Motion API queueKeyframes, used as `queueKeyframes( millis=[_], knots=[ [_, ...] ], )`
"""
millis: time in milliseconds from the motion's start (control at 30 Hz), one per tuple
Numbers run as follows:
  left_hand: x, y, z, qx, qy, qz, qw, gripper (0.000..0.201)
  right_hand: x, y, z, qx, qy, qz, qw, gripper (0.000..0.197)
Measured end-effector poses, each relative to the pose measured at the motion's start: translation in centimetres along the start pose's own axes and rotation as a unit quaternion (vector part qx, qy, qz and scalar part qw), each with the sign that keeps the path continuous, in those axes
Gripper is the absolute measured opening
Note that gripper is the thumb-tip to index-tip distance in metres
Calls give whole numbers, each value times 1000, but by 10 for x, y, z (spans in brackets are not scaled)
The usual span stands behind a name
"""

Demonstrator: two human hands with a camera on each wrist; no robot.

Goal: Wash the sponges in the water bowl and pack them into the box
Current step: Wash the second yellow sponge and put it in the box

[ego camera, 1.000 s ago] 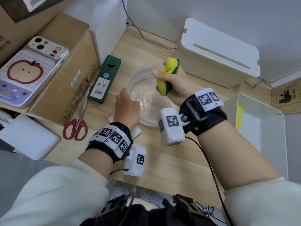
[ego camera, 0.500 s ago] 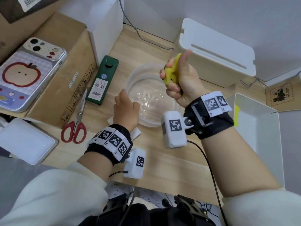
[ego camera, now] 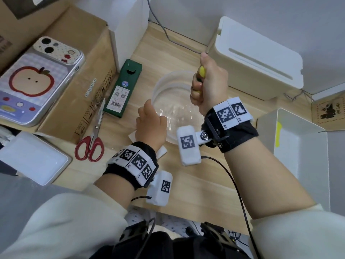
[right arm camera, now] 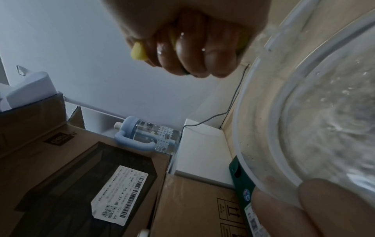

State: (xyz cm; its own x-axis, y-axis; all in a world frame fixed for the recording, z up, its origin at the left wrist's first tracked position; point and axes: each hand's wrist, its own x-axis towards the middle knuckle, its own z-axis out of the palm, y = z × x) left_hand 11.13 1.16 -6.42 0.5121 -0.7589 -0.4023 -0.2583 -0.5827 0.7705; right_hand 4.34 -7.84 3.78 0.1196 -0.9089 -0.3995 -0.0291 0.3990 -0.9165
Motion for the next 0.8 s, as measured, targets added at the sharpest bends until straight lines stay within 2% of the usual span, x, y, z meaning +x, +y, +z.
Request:
queueKeyframes(
  millis=[233, 333, 400, 467, 500, 533, 600, 633, 667, 733, 800],
  knots=[
    [-1, -1, 2, -3, 7, 5, 1000, 58, 4, 6, -5, 12, -11, 7, 1000, 48],
    [0, -2, 2, -3, 8, 1, 1000, 59, 5, 11, -13, -9, -52, -1, 999, 49],
    [4, -5, 2, 2, -2, -2, 1000, 59, 6, 16, -19, -25, -107, 10, 994, 41],
    [7, -4, -1, 22, 0, -2, 1000, 61, 6, 19, -25, -16, -135, 27, 990, 23],
    [7, 0, -4, 43, 14, 5, 999, 61, 6, 20, -29, -8, -135, 38, 990, 26],
    [5, 6, -9, 68, 40, 27, 997, 60, 7, 22, -34, -1, -130, 54, 990, 39],
    [-1, 26, -16, 64, 85, 103, 989, 58, 8, 25, -47, 44, -126, 101, 986, 60],
    [-6, 40, -16, 10, 75, 130, 989, 57, 7, 26, -55, 76, -135, 131, 979, 66],
    [-11, 54, -15, -64, 38, 138, 988, 56, 5, 25, -63, 103, -159, 155, 970, 71],
    [-22, 80, -7, -210, -86, 105, 968, 55, -3, 19, -83, 118, -229, 178, 950, 79],
    [-31, 98, 9, -259, -171, 83, 947, 51, -11, 12, -112, 100, -297, 156, 937, 74]
  ],
)
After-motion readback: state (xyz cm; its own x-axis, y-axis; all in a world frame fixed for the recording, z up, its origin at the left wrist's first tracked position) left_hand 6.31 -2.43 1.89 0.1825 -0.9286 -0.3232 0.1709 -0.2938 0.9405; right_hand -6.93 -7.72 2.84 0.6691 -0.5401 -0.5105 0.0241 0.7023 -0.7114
